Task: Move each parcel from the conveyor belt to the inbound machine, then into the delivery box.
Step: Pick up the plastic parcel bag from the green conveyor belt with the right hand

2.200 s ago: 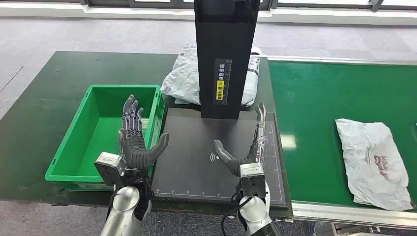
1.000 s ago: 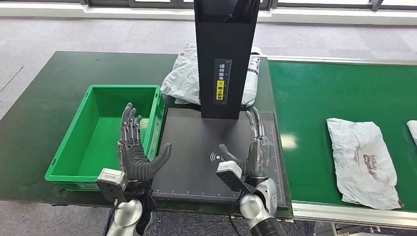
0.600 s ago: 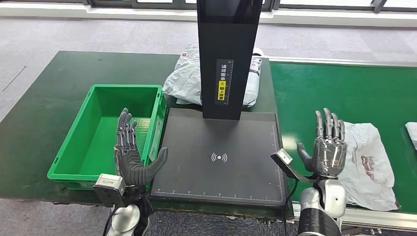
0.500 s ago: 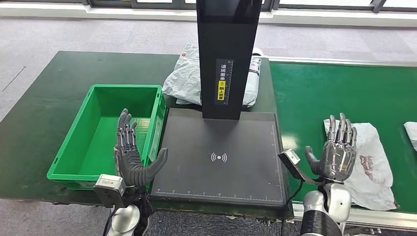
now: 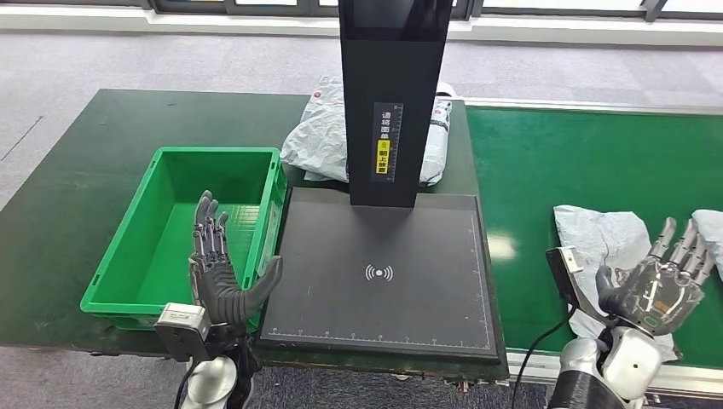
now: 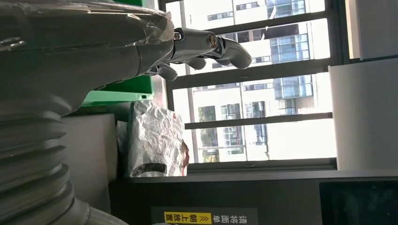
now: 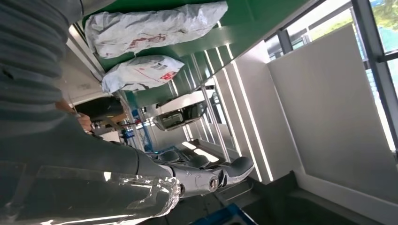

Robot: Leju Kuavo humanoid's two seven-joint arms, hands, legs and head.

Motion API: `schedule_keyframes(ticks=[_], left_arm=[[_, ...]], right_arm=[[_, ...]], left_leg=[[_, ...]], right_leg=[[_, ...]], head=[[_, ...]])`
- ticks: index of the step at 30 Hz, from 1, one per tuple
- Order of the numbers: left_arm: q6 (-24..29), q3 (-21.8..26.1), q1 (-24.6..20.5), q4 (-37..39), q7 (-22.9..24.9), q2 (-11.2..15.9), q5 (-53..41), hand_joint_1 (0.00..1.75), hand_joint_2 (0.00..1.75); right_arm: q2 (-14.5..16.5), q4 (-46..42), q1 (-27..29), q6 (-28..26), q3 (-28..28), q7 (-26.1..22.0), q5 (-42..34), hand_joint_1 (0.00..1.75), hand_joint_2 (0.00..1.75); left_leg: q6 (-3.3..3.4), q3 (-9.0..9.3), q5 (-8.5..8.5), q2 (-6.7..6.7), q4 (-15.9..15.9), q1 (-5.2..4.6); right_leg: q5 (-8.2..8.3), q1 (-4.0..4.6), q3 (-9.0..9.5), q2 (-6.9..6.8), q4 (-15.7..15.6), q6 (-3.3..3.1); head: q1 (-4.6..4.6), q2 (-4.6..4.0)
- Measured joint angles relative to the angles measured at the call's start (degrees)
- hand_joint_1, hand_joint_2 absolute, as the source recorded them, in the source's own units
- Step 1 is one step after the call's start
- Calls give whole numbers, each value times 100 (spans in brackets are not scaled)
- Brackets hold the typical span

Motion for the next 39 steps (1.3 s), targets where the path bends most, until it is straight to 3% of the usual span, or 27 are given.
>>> schedule_keyframes(ticks=[3, 5, 7, 9, 11, 15, 20, 39], left_arm=[[-20, 36, 10, -8, -2, -3, -8, 0, 175], [-68, 65, 14, -9, -2, -4, -10, 0, 175], [-109, 86, 15, -3, -2, -8, -12, 0, 175], [-114, 92, 13, 4, -1, -11, -11, 0, 175], [-108, 96, 14, 9, 0, -11, -8, 0, 175], [-96, 103, 15, 11, 0, -11, 1, 0, 175], [-81, 105, 17, 11, 0, -11, 11, 0, 175], [-40, 120, 24, -7, 0, -9, 38, 0, 175]], right_arm=[[-4, -53, 76, 216, -7, -234, -274, 0, 175], [54, -69, 310, 496, 302, -1097, -1382, 0, 175], [206, -58, 579, 476, 1069, -1859, -3176, 0, 175], [299, -32, 698, 342, 2022, -2029, -4707, 0, 175], [291, -12, 732, 300, 2684, -2005, -5238, 0, 175], [265, 17, 822, 293, 3310, -2067, -4940, 0, 175], [235, 63, 894, 256, 3686, -2102, -4942, 0, 175], [208, 98, 1020, 105, 3877, -2021, -4728, 0, 175]], left_leg=[[-1, -10, 1, -1, -5, 6], [-4, -32, -6, -4, -10, 13], [-13, -23, -13, 5, -13, 14], [-23, 13, -6, 25, -15, 11], [-25, 25, 3, 31, -15, 10], [-23, 21, 3, 28, -16, 10], [-21, 21, 1, 27, -16, 10], [-21, 21, 0, 28, -15, 10]], right_leg=[[-1, 5, 9, -3, 2, -1], [-8, 12, 25, -6, 3, -6], [-16, 12, 19, 0, 4, -12], [-15, 9, -1, 17, 9, -18], [-12, 9, -6, 22, 13, -20], [-12, 9, 0, 19, 13, -20], [-12, 9, 0, 17, 13, -20], [-12, 9, 0, 17, 13, -20]], head=[[1, 0], [4, 0], [2, 0], [-6, -1], [-7, -1], [-4, 0], [-4, 0], [-4, 0]])
